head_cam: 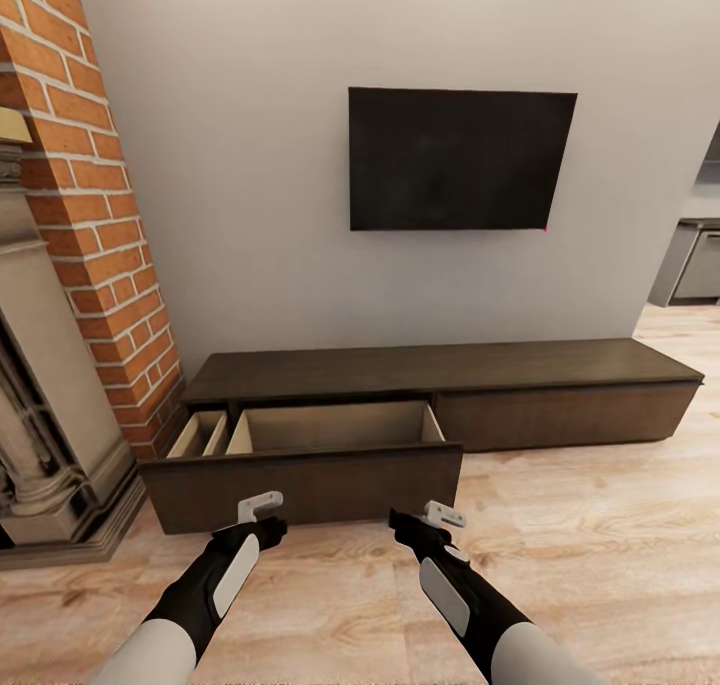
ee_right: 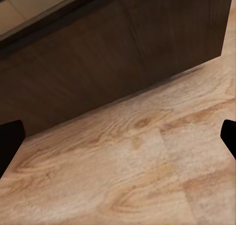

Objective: Place each of the two pumpkins and all three candles from the living room inside a cabinet in the living room (use any cabinet), then make sure every cabinet is closed, and position the cauldron so it is next to a table in the living room.

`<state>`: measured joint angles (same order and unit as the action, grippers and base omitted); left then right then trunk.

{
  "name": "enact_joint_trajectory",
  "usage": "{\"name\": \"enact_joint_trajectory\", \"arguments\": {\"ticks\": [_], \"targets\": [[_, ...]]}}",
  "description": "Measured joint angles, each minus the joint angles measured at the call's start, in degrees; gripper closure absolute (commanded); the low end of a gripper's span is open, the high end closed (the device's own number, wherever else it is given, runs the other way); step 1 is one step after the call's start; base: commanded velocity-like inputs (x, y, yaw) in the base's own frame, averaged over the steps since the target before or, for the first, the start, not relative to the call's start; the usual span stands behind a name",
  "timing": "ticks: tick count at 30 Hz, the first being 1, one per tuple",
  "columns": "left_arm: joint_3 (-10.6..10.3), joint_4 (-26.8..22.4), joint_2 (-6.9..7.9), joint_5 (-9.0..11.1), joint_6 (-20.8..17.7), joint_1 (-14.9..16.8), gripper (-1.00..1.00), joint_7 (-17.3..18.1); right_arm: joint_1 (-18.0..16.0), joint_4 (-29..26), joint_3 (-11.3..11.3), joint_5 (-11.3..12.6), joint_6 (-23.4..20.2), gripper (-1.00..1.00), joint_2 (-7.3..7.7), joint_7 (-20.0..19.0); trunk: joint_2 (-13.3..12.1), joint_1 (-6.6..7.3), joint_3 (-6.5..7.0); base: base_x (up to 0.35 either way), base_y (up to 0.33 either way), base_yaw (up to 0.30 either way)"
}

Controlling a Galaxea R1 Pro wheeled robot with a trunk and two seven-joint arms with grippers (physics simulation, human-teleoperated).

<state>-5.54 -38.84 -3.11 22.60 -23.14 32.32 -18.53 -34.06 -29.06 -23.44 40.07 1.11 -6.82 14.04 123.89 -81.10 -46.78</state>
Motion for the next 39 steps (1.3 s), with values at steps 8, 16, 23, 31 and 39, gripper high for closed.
{"name": "enact_joint_trajectory", "arguments": {"ticks": [8,16,23,31,39], "targets": [[0.0,0.0,0.09,0.0,0.0,0.0,-1.00,0.0,0.0,-0.1,0.0,-0.1,0.1,-1.00,0.07,0.0,3.2,-1.76,-1.44,0.000,0.000,0.000],[-0.2,0.0,0.17,0.0,0.0,0.0,-1.00,0.0,0.0,-0.1,0.0,-2.3,2.2,-1.00,0.15,0.7,6.4,-3.52,-2.87,0.000,0.000,0.000],[-0.3,0.0,0.17,0.0,0.0,0.0,-1.00,0.0,0.0,-0.1,0.0,-3.7,3.8,-1.00,0.10,0.7,9.2,-5.05,-4.13,0.000,0.000,0.000],[-0.2,0.0,0.18,0.0,0.0,0.0,-1.00,0.0,0.0,-0.1,-0.5,-11.3,12.9,-1.00,-0.05,0.9,12.4,-6.81,-5.57,0.000,0.000,0.000],[-0.3,0.0,0.18,0.0,0.0,0.0,-1.00,0.1,0.0,0.4,-0.6,-13.3,13.4,-1.00,-0.01,0.8,15.6,-8.57,-7.00,0.000,0.000,0.000]]}}
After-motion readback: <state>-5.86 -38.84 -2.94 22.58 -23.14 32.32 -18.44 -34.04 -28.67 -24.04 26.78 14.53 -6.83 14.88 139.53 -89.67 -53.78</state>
